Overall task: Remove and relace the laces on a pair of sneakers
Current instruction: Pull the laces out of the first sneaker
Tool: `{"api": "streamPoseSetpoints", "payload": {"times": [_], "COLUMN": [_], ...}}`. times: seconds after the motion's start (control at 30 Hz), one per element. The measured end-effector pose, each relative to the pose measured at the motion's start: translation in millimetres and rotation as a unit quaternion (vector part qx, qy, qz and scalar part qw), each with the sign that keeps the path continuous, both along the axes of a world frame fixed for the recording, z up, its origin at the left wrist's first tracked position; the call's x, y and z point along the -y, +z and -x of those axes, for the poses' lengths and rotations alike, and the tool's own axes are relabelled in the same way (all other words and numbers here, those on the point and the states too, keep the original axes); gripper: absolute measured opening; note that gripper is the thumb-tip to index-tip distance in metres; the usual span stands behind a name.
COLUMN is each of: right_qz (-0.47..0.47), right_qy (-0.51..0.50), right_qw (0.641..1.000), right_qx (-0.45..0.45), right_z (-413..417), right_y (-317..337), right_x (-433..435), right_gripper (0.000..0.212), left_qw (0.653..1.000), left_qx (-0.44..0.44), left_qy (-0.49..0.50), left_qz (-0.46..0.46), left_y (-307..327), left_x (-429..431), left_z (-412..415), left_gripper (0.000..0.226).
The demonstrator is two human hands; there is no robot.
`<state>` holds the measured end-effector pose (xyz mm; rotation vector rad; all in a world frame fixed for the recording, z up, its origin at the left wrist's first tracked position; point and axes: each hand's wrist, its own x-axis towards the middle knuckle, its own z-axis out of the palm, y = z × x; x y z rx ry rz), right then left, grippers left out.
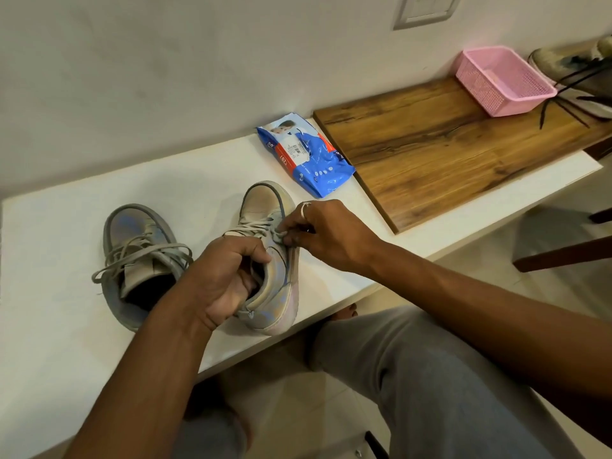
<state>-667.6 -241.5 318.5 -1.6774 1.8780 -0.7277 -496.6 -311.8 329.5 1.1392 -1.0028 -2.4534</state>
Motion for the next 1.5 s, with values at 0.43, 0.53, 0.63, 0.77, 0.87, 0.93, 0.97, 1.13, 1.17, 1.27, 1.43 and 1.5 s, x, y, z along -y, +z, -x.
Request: {"api": "streamPoseSetpoints", "payload": {"times": [0.43, 0.53, 0.63, 0.77, 0.87, 0.93, 0.97, 1.13, 1.17, 1.27, 1.43, 1.5], "right_qz": [-0.036, -0.034, -0.018, -0.043, -0.021, -0.005, -0.013, -0.055, -0.041, -0.029, -0.058, -0.026], "right_qy": [0.018, 0.017, -0.059, -0.017, -0.057, -0.114, -0.118, -0.06, -0.083, -0.102, -0.07, -0.112], "right_qw": [0.999, 0.999, 0.998, 0.999, 0.998, 0.993, 0.993, 0.996, 0.995, 0.994, 0.996, 0.993], "right_qx": [0.03, 0.018, -0.027, 0.024, 0.004, -0.019, -0.011, 0.033, 0.023, 0.02, 0.021, 0.017], "right_z": [-12.3, -14.5, -9.4, -27.6, -36.0, -33.2, -32.9, -35.8, -32.7, -28.0, -29.1, -29.8], "right_y": [14.3, 13.2, 7.7, 18.1, 15.6, 12.5, 13.6, 17.2, 15.3, 13.0, 11.4, 8.4], "right_x": [23.9, 21.2, 28.7, 20.3, 18.8, 23.6, 24.7, 19.5, 20.6, 20.5, 8.2, 9.9], "right_gripper": [0.018, 0.02, 0.017, 0.015, 0.013, 0.012, 0.012, 0.013, 0.014, 0.013, 0.015, 0.014], "left_qw": [1.0, 0.999, 1.0, 0.999, 0.999, 0.999, 0.999, 0.998, 0.999, 0.999, 0.998, 0.999], "left_qx": [-0.005, 0.0, 0.002, -0.035, -0.036, -0.026, -0.027, -0.047, -0.035, -0.012, -0.021, -0.013], "left_qy": [0.019, 0.028, 0.027, 0.016, 0.013, 0.021, 0.024, 0.02, 0.023, 0.035, 0.032, 0.029], "left_qz": [-0.018, -0.016, -0.009, -0.026, -0.026, -0.016, -0.019, -0.042, -0.035, -0.034, -0.047, -0.043], "left_y": [-1.7, -1.0, -0.8, 5.2, 7.7, 9.3, 8.6, 9.0, 8.2, 5.9, 4.4, 6.8], "left_x": [7.5, 8.4, 5.6, 5.1, 5.0, 3.6, 4.0, 5.0, 4.2, 5.7, 7.4, 6.8], "left_z": [-11.3, -12.7, -10.1, -13.0, -16.2, -16.3, -17.2, -18.7, -17.4, -16.5, -19.7, -19.5], "left_gripper": [0.041, 0.047, 0.048, 0.049, 0.054, 0.06, 0.059, 0.052, 0.055, 0.053, 0.052, 0.042]}}
